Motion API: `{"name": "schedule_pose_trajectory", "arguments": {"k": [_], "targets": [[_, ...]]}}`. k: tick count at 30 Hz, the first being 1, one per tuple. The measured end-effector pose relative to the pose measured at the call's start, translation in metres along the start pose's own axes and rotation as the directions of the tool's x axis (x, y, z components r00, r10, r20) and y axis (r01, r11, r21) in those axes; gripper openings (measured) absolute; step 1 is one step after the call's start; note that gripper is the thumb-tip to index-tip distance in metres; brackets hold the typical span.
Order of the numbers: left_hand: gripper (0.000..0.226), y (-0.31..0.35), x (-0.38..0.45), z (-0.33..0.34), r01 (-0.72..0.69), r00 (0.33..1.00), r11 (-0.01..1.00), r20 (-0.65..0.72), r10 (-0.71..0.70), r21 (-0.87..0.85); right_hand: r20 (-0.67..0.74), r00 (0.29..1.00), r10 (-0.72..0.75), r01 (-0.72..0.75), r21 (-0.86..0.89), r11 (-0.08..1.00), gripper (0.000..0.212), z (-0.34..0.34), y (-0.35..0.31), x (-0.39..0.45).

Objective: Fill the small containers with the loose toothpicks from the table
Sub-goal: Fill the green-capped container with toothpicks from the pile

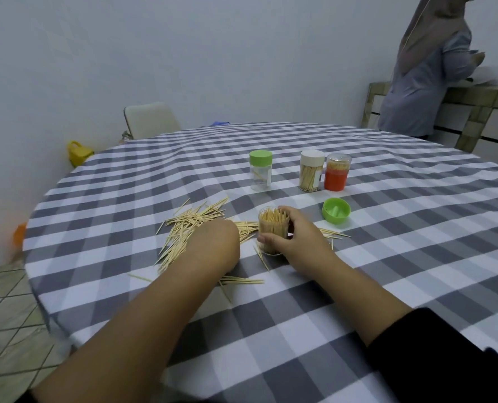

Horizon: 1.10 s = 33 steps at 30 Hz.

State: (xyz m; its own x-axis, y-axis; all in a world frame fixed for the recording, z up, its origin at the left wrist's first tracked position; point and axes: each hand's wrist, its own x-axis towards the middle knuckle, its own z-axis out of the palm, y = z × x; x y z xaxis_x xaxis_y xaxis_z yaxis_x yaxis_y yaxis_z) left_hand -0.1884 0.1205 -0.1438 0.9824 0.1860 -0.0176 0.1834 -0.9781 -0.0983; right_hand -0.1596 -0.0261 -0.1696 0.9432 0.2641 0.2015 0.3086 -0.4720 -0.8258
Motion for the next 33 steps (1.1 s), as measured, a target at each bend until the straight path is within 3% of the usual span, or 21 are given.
{"name": "schedule_pose_trajectory", "arguments": {"k": [6, 16, 19, 21, 22, 23, 25, 27, 29, 31, 33], "targets": [[0.028, 0.009, -0.005, 0.003, -0.03, 1.0, 0.992, 0.009, 0.03, 0.126, -0.001, 1.0, -0.014, 0.014, -0.007, 1.0, 0.073, 0.0, 0.003, 0.002], [0.033, 0.008, 0.019, 0.004, -0.031, 0.995, 0.996, -0.09, 0.038, 0.08, -0.002, 1.0, -0.014, 0.014, -0.018, 1.0, 0.075, -0.007, 0.007, 0.009], [0.036, 0.008, 0.032, -0.004, -0.015, 0.995, 0.998, -0.098, 0.009, -0.062, -0.005, 1.0, -0.002, 0.002, -0.018, 1.0, 0.076, -0.013, 0.008, 0.01], [0.038, 0.006, 0.036, -0.01, -0.022, 0.981, 0.956, -0.189, -0.036, -0.294, 0.002, 1.0, -0.002, 0.002, -0.018, 1.0, 0.076, -0.016, 0.009, 0.01], [0.036, 0.004, 0.037, -0.011, -0.058, 0.964, 0.876, -0.254, -0.075, -0.479, 0.007, 1.0, 0.0, 0.0, -0.015, 1.0, 0.077, -0.017, 0.009, 0.01], [0.032, 0.004, 0.036, -0.011, -0.123, 0.944, 0.726, -0.306, -0.125, -0.677, 0.01, 1.0, 0.001, -0.001, -0.011, 1.0, 0.078, -0.018, 0.009, 0.01], [0.031, 0.005, 0.036, -0.013, -0.232, 0.932, 0.304, -0.301, -0.203, -0.924, 0.018, 1.0, 0.002, -0.002, -0.002, 1.0, 0.08, -0.018, 0.009, 0.011], [0.034, 0.006, 0.037, -0.014, -0.275, 0.935, -0.025, -0.261, -0.24, -0.961, 0.032, 0.999, 0.002, -0.002, -0.001, 1.0, 0.08, -0.017, 0.007, 0.01], [0.032, 0.008, 0.038, -0.017, -0.297, 0.938, -0.259, -0.23, -0.259, -0.919, 0.051, 0.999, -0.008, 0.008, -0.003, 1.0, 0.08, -0.015, 0.006, 0.009], [0.025, 0.009, 0.038, -0.021, -0.304, 0.945, -0.426, -0.215, -0.245, -0.852, 0.066, 0.997, -0.027, 0.028, -0.01, 1.0, 0.079, -0.013, 0.004, 0.007], [0.023, 0.011, 0.036, -0.024, -0.302, 0.952, -0.521, -0.218, -0.217, -0.798, 0.077, 0.996, -0.049, 0.051, -0.019, 0.999, 0.078, -0.01, 0.001, 0.005]]}}
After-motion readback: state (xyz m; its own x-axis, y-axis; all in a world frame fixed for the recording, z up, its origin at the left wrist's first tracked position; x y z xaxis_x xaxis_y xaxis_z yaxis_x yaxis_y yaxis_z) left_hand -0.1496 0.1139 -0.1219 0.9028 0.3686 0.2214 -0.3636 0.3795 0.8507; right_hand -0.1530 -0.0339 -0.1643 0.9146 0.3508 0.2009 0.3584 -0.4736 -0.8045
